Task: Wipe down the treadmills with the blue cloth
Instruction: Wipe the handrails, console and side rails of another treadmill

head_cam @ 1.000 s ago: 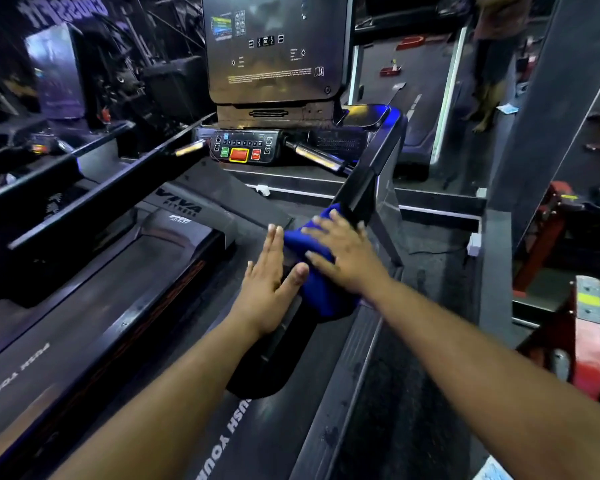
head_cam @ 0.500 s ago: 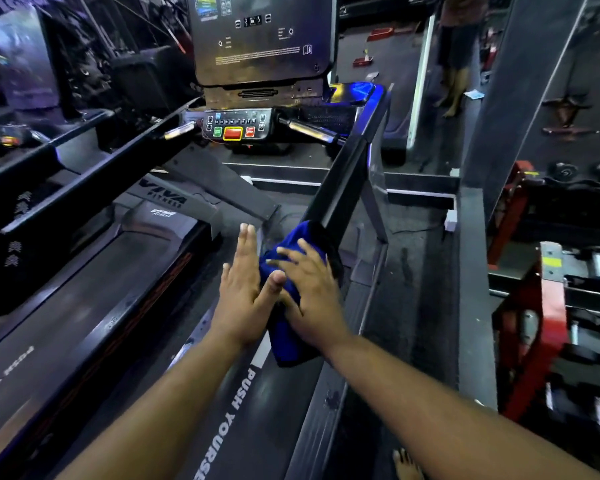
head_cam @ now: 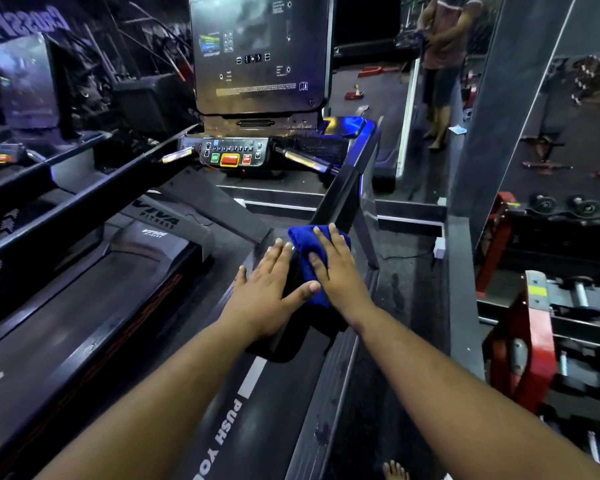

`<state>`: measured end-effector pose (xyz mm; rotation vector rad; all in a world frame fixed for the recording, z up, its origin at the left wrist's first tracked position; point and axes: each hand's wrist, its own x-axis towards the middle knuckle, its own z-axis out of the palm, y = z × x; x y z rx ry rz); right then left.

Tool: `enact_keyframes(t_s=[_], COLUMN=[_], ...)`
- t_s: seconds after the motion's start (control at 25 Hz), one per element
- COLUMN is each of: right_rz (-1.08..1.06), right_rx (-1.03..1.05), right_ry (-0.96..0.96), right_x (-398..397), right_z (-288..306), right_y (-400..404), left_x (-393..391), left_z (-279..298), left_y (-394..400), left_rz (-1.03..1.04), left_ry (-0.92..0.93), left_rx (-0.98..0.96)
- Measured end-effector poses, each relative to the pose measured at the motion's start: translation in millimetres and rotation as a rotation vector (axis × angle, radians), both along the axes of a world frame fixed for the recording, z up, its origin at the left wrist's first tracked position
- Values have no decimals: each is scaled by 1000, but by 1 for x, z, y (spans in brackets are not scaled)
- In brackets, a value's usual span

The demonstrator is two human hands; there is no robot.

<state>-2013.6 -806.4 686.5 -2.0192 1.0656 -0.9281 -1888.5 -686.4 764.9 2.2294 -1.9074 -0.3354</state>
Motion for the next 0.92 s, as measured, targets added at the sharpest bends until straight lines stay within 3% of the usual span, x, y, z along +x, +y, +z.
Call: enact_keyframes(t_s=[0.28, 0.6, 0.76, 0.92], right_rz=[-1, 41, -6, 39], right_rx=[-73, -220, -142, -181], right_ry=[364, 432, 478, 413], right_x=[-4, -4, 2, 6], right_z=[33, 37, 53, 50], right_y=[-118, -264, -343, -325], left_x=[-20, -29, -29, -28], left_z=[7, 6, 3, 2], left_y=[-114, -245, -281, -289], left_rz=[10, 77, 118, 133], left_ry=[-89, -98, -74, 33], left_rx=[98, 124, 124, 100])
